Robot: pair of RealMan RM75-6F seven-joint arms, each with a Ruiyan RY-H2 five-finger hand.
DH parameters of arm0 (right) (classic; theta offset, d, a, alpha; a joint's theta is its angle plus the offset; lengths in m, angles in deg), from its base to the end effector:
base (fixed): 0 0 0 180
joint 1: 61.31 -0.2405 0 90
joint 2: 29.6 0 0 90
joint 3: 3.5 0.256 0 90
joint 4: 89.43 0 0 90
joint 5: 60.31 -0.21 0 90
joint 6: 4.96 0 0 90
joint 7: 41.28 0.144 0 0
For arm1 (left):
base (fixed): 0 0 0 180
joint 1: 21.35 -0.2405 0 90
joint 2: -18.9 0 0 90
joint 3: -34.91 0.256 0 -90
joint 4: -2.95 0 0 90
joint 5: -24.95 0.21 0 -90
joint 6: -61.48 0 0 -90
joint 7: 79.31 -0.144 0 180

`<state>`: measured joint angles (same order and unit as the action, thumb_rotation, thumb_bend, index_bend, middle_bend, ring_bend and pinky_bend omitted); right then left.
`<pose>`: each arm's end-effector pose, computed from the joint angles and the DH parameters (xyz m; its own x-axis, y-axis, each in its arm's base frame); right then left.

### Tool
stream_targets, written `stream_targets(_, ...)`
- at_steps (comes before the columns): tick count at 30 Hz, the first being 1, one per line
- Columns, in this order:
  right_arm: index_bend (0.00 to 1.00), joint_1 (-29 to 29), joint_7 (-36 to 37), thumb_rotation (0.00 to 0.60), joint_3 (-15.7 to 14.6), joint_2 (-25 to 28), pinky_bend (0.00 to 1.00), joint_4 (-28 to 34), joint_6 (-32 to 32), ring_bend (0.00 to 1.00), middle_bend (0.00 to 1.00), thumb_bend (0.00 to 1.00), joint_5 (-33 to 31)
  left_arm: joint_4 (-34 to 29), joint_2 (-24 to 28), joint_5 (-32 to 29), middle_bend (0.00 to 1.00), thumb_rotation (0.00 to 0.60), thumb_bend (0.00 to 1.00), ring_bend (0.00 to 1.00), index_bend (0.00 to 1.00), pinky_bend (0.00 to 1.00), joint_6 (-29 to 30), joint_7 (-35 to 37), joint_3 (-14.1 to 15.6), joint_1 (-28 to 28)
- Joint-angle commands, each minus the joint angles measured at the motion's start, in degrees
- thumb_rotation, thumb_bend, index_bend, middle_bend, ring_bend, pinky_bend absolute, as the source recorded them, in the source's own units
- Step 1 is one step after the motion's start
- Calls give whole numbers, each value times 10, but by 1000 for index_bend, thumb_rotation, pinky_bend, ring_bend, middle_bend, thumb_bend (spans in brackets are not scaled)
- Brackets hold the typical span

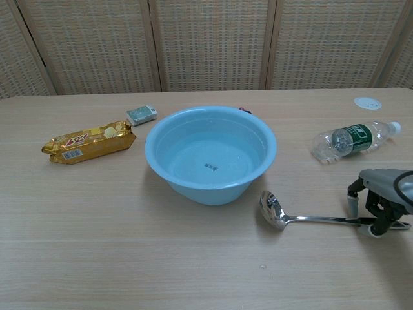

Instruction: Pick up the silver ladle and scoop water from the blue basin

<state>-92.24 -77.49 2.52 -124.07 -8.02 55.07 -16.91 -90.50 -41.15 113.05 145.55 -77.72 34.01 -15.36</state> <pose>-0.2564 -0.2855 -0.0437 0.4597 -0.4608 0.7592 -0.8528 0.0095 0.5222 -0.3082 0.1798 0.1711 0.4233 0.0428 0.9050 0.9053 -0.0602 -0.4206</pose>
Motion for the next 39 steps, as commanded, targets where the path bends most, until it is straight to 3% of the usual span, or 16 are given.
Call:
stream_targets(1,502,0,0,600,-1,-1,1000,-3,-2,922,895,302,-2,0,0,0,0,600,0,0,0,0,1,0,0,0)
stream_targets(15,514,-6,-12,600,-5,-2,1000,-12,-14,922,895,317,-21,1,-1,-3,0,600,0,0,0,0,-2,-2,-1,1)
stream_targets(27,680,-10,-21,600,-6,9,1000,4,-15,922,895,549,-35,1,-1,-4,0,600,0,0,0,0,-4,0,-1,2)
stream_targets(39,706,9,41,600,-19,68,1000,60,-2,929,901,604,49,1,2,-2,0,600,0,0,0,0,-2,6,-1,1)
